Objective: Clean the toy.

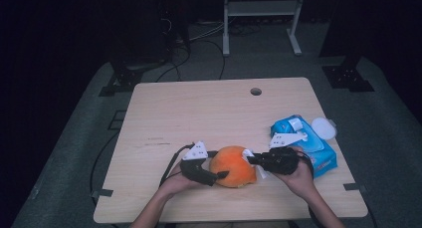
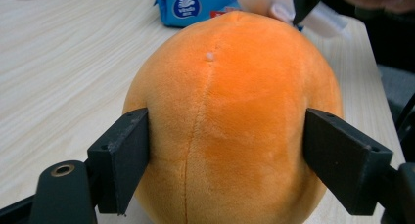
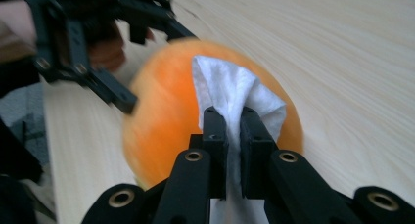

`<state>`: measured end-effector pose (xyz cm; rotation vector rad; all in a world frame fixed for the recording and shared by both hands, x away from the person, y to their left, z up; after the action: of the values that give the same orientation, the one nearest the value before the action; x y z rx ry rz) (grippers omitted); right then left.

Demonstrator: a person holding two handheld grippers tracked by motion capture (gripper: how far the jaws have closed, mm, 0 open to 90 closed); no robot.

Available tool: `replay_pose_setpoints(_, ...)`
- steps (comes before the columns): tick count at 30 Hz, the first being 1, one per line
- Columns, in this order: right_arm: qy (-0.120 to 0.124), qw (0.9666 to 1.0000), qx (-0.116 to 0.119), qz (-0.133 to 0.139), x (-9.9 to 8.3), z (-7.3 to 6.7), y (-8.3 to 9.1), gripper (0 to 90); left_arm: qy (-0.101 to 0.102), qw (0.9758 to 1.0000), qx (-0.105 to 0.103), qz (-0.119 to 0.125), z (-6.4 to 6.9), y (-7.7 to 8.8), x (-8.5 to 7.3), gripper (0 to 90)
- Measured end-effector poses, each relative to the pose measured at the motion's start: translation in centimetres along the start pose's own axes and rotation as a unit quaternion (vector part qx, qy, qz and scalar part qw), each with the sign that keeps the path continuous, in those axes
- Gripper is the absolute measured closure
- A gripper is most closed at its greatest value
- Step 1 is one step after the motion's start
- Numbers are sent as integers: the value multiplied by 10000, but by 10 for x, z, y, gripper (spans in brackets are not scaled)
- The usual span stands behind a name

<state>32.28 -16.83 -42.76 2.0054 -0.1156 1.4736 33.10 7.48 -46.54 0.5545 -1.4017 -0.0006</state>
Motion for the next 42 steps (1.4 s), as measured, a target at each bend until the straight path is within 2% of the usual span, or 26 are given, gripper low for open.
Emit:
replay_pose_setpoints(3,0,9999,-71,-78,-3,2,-1,828,46,10000,-1,6,-1,1,0,203)
replay_pose_setpoints(5,-73,9995,-204,-225,-9,9,-3,828,92,10000,18,28,-1,0,0,203)
replay_pose_setpoints(7,-208,9993,-186,-252,-13,14,-3,828,72,10000,33,34,0,-1,0,202)
replay_pose_setpoints(9,-227,9992,-193,-275,-13,14,-3,828,25,10000,82,12,2,-3,1,196)
replay_pose_setpoints(11,-112,9995,-188,-207,-6,7,-1,828,-28,9999,104,-13,3,-3,2,190)
replay_pose_setpoints(14,8,9999,115,7,5,-6,0,827,-72,9999,121,-2,6,-5,3,186)
replay_pose_setpoints(16,161,9998,77,-46,8,-11,-2,827,-134,9998,132,-29,7,-5,3,186)
replay_pose_setpoints(18,120,9999,29,-110,3,-6,-4,828,-139,9998,129,-10,8,-5,3,185)
replay_pose_setpoints(21,-192,9997,-24,-146,-7,10,-3,828,-201,9997,133,-26,10,-6,4,184)
replay_pose_setpoints(23,-167,9992,-245,-266,-10,16,0,827,-237,9996,129,-45,12,-7,6,180)
replay_pose_setpoints(24,-183,9990,-277,-284,-10,17,1,827,-218,9997,137,-45,14,-8,7,177)
replay_pose_setpoints(26,-208,9991,-258,-258,-9,17,1,827,-291,9993,181,-124,17,-10,8,163)
replay_pose_setpoints(31,-15,10000,40,-37,5,0,-1,827,-406,9990,132,-143,21,-11,9,161)
replay_pose_setpoints(32,24,10000,25,-70,5,-2,-2,827,-324,9993,75,-153,20,-10,10,149)
replay_pose_setpoints(33,55,9999,26,-117,3,-2,-4,827,-57,9999,-34,-108,18,-8,13,110)
replay_pose_setpoints(34,11,9999,62,-160,1,-1,-5,827,104,9999,-75,-12,16,-7,15,96)
replay_pose_setpoints(35,-6,9998,87,-199,-1,-1,-6,827,283,9995,-73,92,14,-5,18,93)
replay_pose_setpoints(36,6,9997,119,-228,-3,-1,-6,827,365,9993,10,113,11,-5,19,89)
replay_pose_setpoints(37,15,9996,155,-215,-3,-3,-6,827,377,9992,114,57,9,-5,18,76)
replay_pose_setpoints(38,19,9996,208,-212,-3,-6,-6,825,392,9992,113,-22,9,-8,15,76)
replay_pose_setpoints(40,180,9993,213,-247,-1,-11,-7,825,320,9994,69,-56,10,-11,9,91)
replay_pose_setpoints(42,216,9992,182,-274,-1,-11,-8,825,242,9996,23,-119,8,-9,8,153)
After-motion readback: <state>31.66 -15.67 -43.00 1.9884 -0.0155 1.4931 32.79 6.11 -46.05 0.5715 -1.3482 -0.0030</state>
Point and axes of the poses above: each handheld gripper's, and its own axes: y roughly backward along the jaws, x roughly out of its top, z roughly to its right, the point moved 3 cm from there along -y, roughly forward along the jaws, and after that the axes turned 7 degrees about z, right-handed, at the moved point
